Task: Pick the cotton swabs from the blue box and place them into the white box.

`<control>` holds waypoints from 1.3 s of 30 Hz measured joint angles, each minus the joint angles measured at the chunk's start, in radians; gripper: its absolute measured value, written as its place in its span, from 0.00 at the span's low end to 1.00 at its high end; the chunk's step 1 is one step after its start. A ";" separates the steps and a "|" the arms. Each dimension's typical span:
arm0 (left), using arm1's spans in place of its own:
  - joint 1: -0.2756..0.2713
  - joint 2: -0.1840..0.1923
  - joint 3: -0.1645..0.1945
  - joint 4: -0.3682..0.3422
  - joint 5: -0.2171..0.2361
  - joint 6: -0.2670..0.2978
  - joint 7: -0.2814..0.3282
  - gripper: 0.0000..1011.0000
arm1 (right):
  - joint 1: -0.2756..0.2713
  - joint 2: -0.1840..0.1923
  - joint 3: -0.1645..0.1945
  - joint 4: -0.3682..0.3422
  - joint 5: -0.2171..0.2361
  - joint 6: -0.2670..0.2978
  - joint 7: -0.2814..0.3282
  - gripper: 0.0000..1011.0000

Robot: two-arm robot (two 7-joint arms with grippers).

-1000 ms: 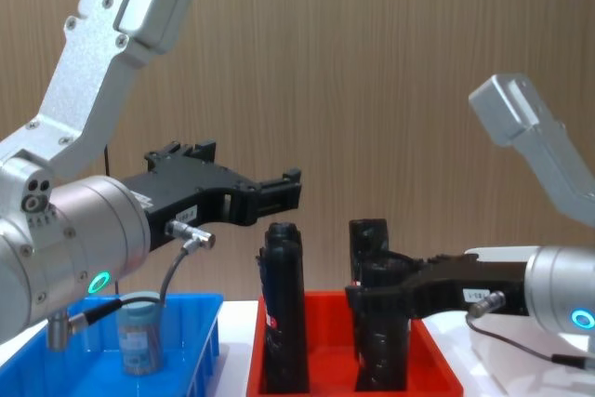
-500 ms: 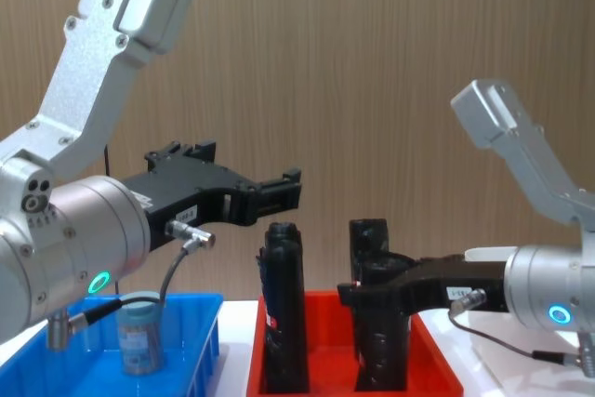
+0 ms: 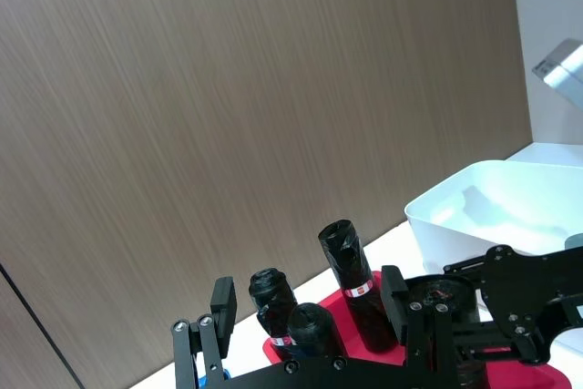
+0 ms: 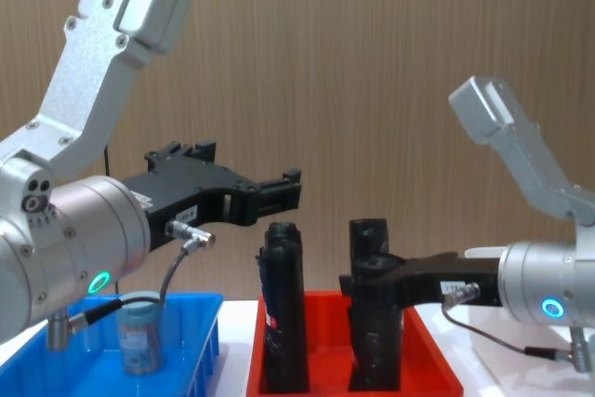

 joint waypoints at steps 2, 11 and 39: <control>0.000 0.000 0.000 0.000 0.000 0.000 0.000 0.99 | -0.001 0.001 0.000 -0.009 0.007 0.004 0.002 0.52; 0.000 0.000 0.000 0.000 0.000 0.000 0.000 0.99 | -0.015 0.011 0.006 -0.065 0.033 0.015 0.000 0.51; 0.000 0.000 0.000 0.000 0.000 0.000 0.000 0.99 | -0.027 0.101 0.107 -0.252 0.088 -0.003 -0.111 0.51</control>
